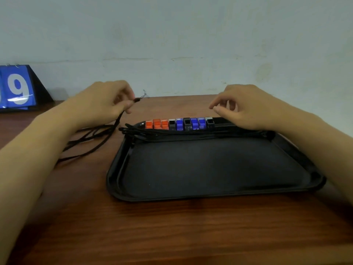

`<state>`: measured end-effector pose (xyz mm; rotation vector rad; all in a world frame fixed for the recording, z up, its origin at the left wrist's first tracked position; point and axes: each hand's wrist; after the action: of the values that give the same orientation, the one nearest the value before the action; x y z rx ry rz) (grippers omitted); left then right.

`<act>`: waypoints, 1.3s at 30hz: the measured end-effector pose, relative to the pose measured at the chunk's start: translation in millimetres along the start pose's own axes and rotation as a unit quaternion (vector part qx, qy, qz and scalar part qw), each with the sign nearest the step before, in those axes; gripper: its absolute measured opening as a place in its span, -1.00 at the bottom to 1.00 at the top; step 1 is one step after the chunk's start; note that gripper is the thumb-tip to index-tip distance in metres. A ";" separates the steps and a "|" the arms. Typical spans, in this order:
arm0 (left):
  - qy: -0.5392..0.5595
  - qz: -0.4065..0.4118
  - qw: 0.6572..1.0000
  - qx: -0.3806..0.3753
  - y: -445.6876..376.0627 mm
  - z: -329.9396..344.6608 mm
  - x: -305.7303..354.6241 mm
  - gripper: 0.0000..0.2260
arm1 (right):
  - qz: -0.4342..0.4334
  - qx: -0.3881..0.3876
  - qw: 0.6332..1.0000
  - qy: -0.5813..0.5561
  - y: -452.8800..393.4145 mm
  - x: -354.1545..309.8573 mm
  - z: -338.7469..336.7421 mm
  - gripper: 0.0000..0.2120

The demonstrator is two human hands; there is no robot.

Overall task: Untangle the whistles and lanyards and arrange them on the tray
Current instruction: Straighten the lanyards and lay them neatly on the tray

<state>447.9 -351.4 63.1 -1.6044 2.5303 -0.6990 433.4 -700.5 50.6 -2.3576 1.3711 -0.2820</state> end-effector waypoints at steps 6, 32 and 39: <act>0.120 0.119 0.986 0.006 9.4 2.4 48.1 -0.98 | -0.054 0.025 0.997 -0.046 3.9 -23.3 -4.8 -0.68; 0.104 0.212 0.971 0.022 18.1 29.8 85.2 -0.92 | -0.135 -0.021 0.988 -0.068 13.5 -53.2 4.7 -0.90; 0.020 0.198 0.980 0.018 13.8 23.2 71.3 -0.82 | -0.118 0.011 0.992 -0.046 8.9 -38.8 -6.5 -0.91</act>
<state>410.6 -416.6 49.7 -1.0315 2.7232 -0.7258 404.6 -672.3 53.5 -2.4830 1.0438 -0.2504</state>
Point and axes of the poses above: each hand's wrist, its own y-axis away from the middle knuckle, its own z-axis out of the palm, x = y × z
